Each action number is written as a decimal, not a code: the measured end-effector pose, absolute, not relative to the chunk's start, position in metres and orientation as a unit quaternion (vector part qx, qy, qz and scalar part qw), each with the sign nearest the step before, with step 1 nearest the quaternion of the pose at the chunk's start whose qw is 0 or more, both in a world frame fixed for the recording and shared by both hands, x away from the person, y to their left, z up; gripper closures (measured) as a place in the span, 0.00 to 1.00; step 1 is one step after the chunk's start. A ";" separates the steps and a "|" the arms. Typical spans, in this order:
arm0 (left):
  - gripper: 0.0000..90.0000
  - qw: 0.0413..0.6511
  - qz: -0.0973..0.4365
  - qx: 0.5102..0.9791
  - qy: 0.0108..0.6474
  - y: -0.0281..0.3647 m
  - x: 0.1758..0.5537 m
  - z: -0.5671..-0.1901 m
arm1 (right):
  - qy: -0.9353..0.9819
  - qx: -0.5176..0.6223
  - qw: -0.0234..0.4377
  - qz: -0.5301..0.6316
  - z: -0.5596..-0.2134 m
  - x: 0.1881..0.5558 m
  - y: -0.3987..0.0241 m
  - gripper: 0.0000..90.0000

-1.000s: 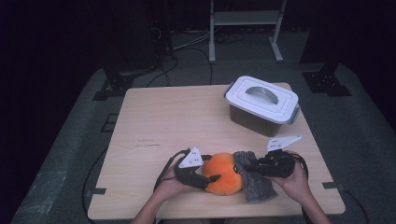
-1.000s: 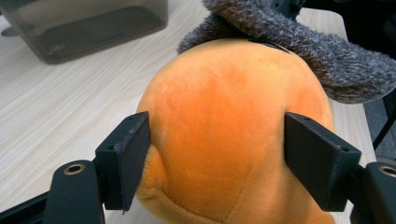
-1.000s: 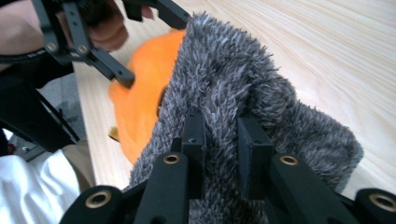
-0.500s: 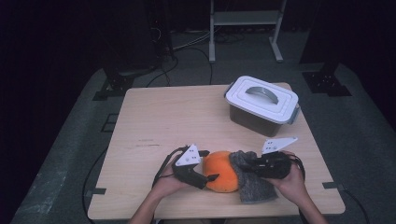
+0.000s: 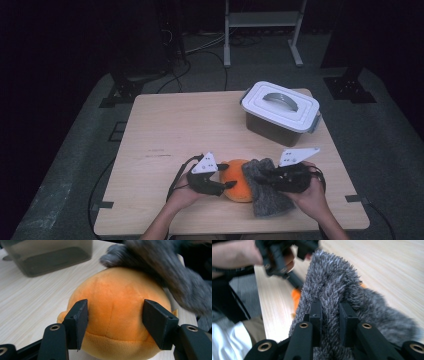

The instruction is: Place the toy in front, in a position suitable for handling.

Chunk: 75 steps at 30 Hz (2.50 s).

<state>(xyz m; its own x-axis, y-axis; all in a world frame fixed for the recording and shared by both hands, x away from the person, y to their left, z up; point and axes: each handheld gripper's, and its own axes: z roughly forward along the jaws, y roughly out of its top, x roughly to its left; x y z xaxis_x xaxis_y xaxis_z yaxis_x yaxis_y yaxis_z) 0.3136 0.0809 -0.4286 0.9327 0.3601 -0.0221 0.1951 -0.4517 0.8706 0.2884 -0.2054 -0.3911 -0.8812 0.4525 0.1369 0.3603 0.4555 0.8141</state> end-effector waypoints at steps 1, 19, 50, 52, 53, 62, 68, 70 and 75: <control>0.41 0.499 0.080 0.847 0.168 0.082 0.315 -0.429 | 0.858 0.232 0.053 0.454 -0.392 0.287 -0.200 0.83; 0.39 0.508 0.069 0.831 0.215 0.083 0.321 -0.432 | 0.871 0.200 0.049 0.446 -0.396 0.279 -0.191 0.82; 0.38 0.479 0.071 0.865 0.130 0.093 0.307 -0.440 | 0.835 0.300 0.007 0.462 -0.418 0.307 -0.245 0.82; 0.37 0.477 0.073 0.867 0.125 0.093 0.306 -0.440 | 0.829 0.298 0.007 0.474 -0.414 0.307 -0.245 0.82; 0.37 0.477 0.073 0.867 0.125 0.093 0.306 -0.440 | 0.828 0.295 0.007 0.477 -0.413 0.307 -0.243 0.82; 0.37 0.478 0.068 0.867 0.122 0.097 0.307 -0.441 | 0.843 0.308 0.008 0.442 -0.422 0.310 -0.246 0.82; 0.36 0.475 0.079 0.870 0.106 0.095 0.304 -0.440 | 0.831 0.319 0.010 0.455 -0.419 0.313 -0.254 0.82; 0.36 0.476 0.079 0.870 0.102 0.094 0.303 -0.441 | 0.827 0.315 0.005 0.465 -0.415 0.312 -0.250 0.82; 0.36 0.477 0.075 0.870 0.103 0.095 0.304 -0.442 | 0.834 0.294 0.008 0.467 -0.408 0.308 -0.233 0.83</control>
